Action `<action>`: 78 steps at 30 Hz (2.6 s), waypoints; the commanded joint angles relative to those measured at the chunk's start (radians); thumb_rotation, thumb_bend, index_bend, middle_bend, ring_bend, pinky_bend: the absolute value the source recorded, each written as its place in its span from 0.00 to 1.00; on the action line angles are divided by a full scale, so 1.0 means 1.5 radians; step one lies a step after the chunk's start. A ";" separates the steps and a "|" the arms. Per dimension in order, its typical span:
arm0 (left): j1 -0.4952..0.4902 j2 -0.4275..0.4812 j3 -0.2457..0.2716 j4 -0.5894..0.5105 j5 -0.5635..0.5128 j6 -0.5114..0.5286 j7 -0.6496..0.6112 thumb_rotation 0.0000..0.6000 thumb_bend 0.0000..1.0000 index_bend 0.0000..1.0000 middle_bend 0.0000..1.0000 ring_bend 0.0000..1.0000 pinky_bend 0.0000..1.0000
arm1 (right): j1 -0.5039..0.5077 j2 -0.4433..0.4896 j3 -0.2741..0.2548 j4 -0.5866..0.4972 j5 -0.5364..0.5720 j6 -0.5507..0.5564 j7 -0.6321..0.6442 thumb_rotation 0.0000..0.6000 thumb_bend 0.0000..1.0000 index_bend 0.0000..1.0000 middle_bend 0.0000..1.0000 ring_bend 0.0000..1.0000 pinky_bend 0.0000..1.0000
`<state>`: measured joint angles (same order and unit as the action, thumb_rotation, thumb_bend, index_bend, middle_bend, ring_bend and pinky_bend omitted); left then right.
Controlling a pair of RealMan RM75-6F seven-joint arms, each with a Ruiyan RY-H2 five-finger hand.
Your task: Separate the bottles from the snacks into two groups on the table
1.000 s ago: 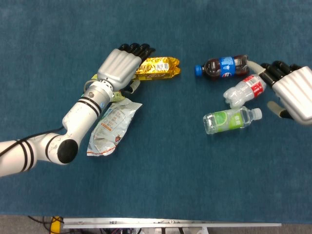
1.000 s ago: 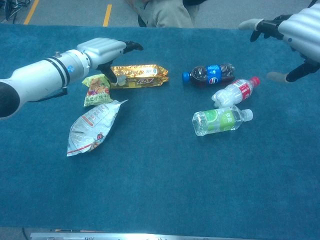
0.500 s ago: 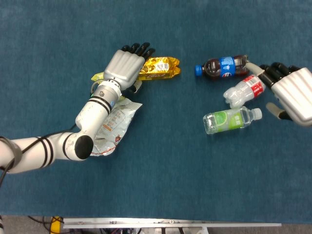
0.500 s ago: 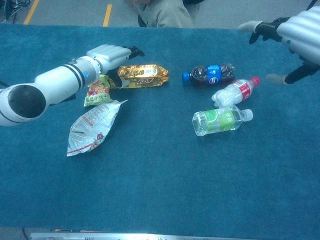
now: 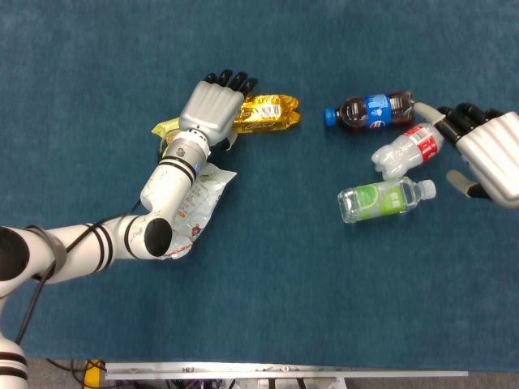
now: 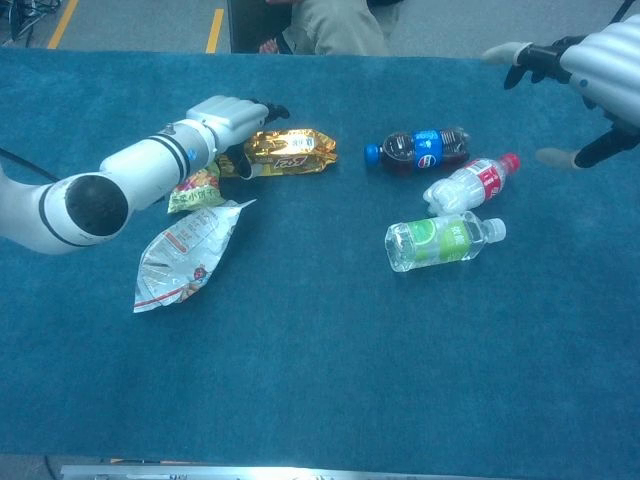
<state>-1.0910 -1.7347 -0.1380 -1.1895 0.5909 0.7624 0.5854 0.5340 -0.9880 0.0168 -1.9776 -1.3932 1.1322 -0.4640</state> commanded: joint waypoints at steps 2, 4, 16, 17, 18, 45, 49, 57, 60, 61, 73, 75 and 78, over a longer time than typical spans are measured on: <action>-0.001 -0.015 -0.001 0.021 0.002 0.000 -0.001 1.00 0.38 0.15 0.23 0.14 0.14 | -0.002 0.001 0.003 0.003 0.001 -0.003 0.005 1.00 0.23 0.02 0.28 0.27 0.55; 0.002 -0.023 -0.005 0.029 0.014 0.007 -0.010 1.00 0.38 0.21 0.31 0.18 0.14 | -0.003 0.001 0.005 0.004 0.001 -0.005 0.008 1.00 0.23 0.02 0.28 0.27 0.55; 0.025 -0.018 -0.025 0.017 0.066 0.022 -0.054 1.00 0.38 0.40 0.55 0.35 0.14 | -0.008 0.000 0.014 0.005 0.001 -0.012 0.018 1.00 0.23 0.02 0.28 0.27 0.55; 0.026 -0.014 -0.027 0.010 0.067 0.023 -0.055 1.00 0.38 0.40 0.55 0.35 0.14 | -0.008 0.000 0.015 0.005 0.000 -0.013 0.018 1.00 0.23 0.02 0.28 0.27 0.55; 0.027 -0.008 -0.028 0.001 0.067 0.023 -0.055 1.00 0.38 0.40 0.55 0.35 0.14 | -0.008 -0.001 0.016 0.005 0.000 -0.013 0.018 1.00 0.23 0.02 0.28 0.27 0.55; 0.138 0.295 0.059 -0.352 0.108 0.161 0.018 1.00 0.38 0.37 0.54 0.35 0.14 | -0.016 -0.021 0.023 0.005 0.000 -0.021 0.009 1.00 0.23 0.02 0.28 0.27 0.55; 0.155 0.313 0.082 -0.368 0.108 0.160 0.021 1.00 0.38 0.37 0.54 0.35 0.14 | -0.020 -0.021 0.021 0.002 0.002 -0.020 0.009 1.00 0.23 0.02 0.28 0.27 0.55; 0.159 0.316 0.104 -0.381 0.085 0.142 0.043 1.00 0.38 0.31 0.48 0.32 0.14 | -0.024 -0.019 0.021 -0.003 0.004 -0.016 0.002 1.00 0.23 0.02 0.28 0.27 0.55; 0.150 0.326 0.112 -0.402 0.055 0.124 0.058 1.00 0.38 0.16 0.34 0.26 0.14 | -0.029 -0.016 0.022 -0.003 0.007 -0.010 0.002 1.00 0.23 0.02 0.28 0.27 0.55; 0.147 0.331 0.113 -0.410 0.046 0.120 0.062 1.00 0.38 0.12 0.30 0.24 0.14 | -0.031 -0.015 0.023 -0.003 0.008 -0.007 0.002 1.00 0.23 0.02 0.28 0.27 0.55; 0.196 0.382 0.089 -0.470 0.123 0.198 -0.026 1.00 0.36 0.00 0.12 0.11 0.14 | -0.071 0.003 0.023 0.016 0.028 0.039 0.020 1.00 0.23 0.02 0.28 0.27 0.54; 0.220 0.381 0.083 -0.466 0.174 0.234 -0.058 1.00 0.36 0.00 0.13 0.11 0.14 | -0.080 0.007 0.022 0.021 0.035 0.049 0.020 1.00 0.23 0.02 0.28 0.27 0.53; 0.251 0.382 0.085 -0.454 0.243 0.271 -0.098 1.00 0.36 0.00 0.14 0.11 0.14 | -0.093 0.011 0.021 0.029 0.043 0.062 0.017 1.00 0.23 0.02 0.28 0.27 0.52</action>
<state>-0.7687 -1.1671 -0.0040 -1.8818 0.8597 1.1027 0.5052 0.4009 -0.9751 0.0494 -1.9388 -1.3339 1.2194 -0.4365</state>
